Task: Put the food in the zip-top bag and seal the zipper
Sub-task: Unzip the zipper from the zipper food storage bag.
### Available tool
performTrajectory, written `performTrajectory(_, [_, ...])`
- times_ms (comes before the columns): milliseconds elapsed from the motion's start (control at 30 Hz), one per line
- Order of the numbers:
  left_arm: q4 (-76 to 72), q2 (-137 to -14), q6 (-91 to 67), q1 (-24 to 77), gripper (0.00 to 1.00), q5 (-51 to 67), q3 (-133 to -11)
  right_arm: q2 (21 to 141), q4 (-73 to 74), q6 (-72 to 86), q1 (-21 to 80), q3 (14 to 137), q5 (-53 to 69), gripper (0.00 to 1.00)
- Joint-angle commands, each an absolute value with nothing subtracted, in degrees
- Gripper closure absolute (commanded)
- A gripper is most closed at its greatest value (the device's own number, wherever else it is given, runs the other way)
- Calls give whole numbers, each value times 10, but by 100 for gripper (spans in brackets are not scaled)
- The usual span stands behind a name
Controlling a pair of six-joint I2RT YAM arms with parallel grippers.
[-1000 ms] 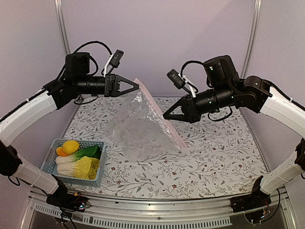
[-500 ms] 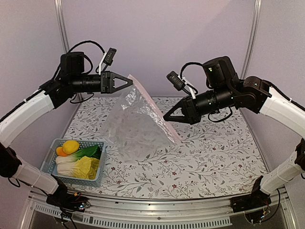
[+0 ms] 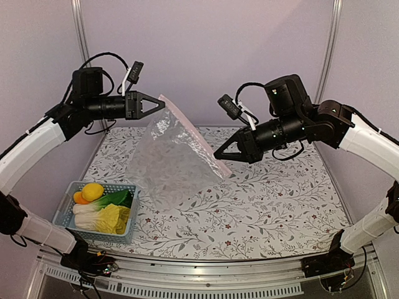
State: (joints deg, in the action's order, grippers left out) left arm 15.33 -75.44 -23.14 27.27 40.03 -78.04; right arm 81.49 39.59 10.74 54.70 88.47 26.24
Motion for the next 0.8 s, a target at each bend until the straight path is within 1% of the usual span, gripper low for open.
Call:
performTrajectory(0, [167, -743, -217, 254, 100, 384, -782, 820, 415, 112, 551, 875, 275, 100])
performTrajectory(367, [184, -730, -198, 236, 100, 371, -784, 818, 417, 114, 551, 869, 275, 100])
performTrajectory(767, [202, -728, -184, 230, 100, 382, -797, 820, 421, 116, 551, 866, 276, 100])
